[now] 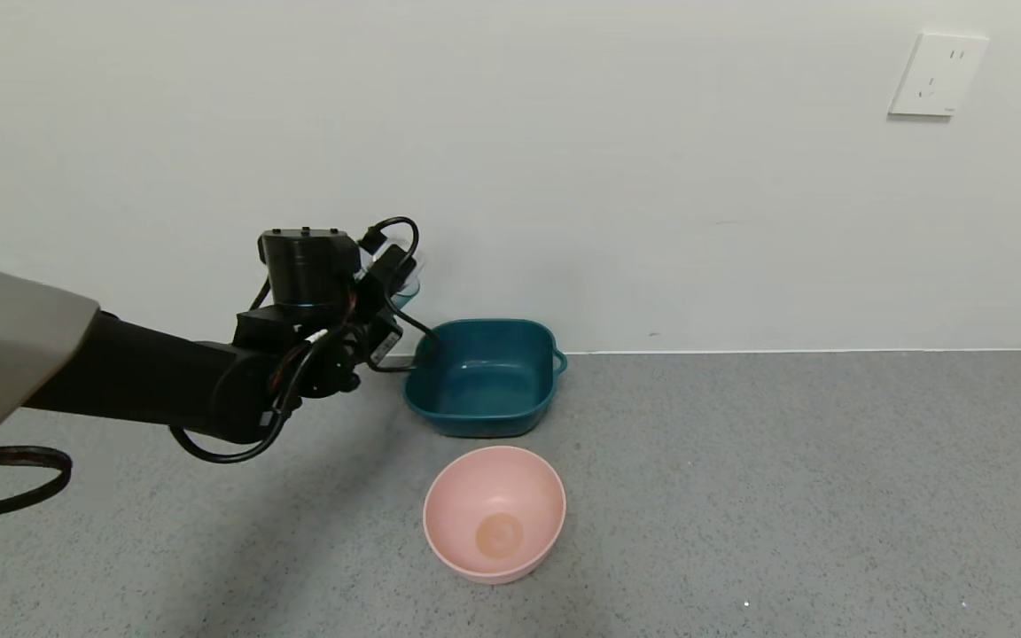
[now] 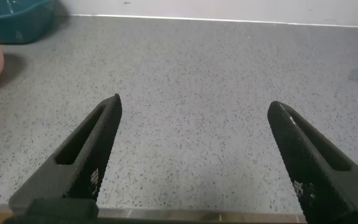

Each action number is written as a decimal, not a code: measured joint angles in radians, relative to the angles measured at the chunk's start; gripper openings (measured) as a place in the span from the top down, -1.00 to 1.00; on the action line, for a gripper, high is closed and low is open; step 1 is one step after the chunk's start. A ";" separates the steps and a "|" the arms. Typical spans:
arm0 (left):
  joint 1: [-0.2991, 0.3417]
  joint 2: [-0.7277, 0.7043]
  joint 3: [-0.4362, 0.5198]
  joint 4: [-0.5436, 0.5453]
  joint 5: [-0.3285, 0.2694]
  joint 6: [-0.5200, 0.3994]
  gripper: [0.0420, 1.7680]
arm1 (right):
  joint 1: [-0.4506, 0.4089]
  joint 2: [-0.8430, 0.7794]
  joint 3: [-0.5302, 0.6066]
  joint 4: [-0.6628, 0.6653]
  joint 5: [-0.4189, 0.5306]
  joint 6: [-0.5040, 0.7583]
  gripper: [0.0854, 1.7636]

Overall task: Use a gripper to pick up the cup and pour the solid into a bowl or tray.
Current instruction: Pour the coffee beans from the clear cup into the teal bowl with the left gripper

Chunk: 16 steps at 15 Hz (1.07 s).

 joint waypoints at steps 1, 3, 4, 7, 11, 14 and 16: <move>-0.011 0.015 -0.011 0.003 0.021 0.033 -0.48 | 0.000 0.000 0.000 0.000 0.000 0.000 -0.94; -0.031 0.043 -0.030 0.005 0.039 0.073 -0.48 | 0.000 0.000 0.000 0.000 0.000 0.000 -0.94; -0.039 0.054 -0.039 0.006 0.043 0.089 -0.48 | 0.000 0.000 0.000 0.000 0.000 0.000 -0.94; -0.054 0.092 -0.068 0.006 0.071 0.155 -0.48 | 0.000 0.000 0.000 0.000 0.000 0.000 -0.94; -0.064 0.130 -0.081 0.006 0.084 0.233 -0.48 | 0.000 0.000 0.000 0.000 0.000 0.000 -0.94; -0.061 0.150 -0.090 0.004 0.086 0.319 -0.48 | 0.000 0.000 0.000 0.000 0.000 0.000 -0.94; -0.059 0.161 -0.097 -0.008 0.086 0.384 -0.48 | 0.000 0.000 0.000 0.000 0.000 0.000 -0.94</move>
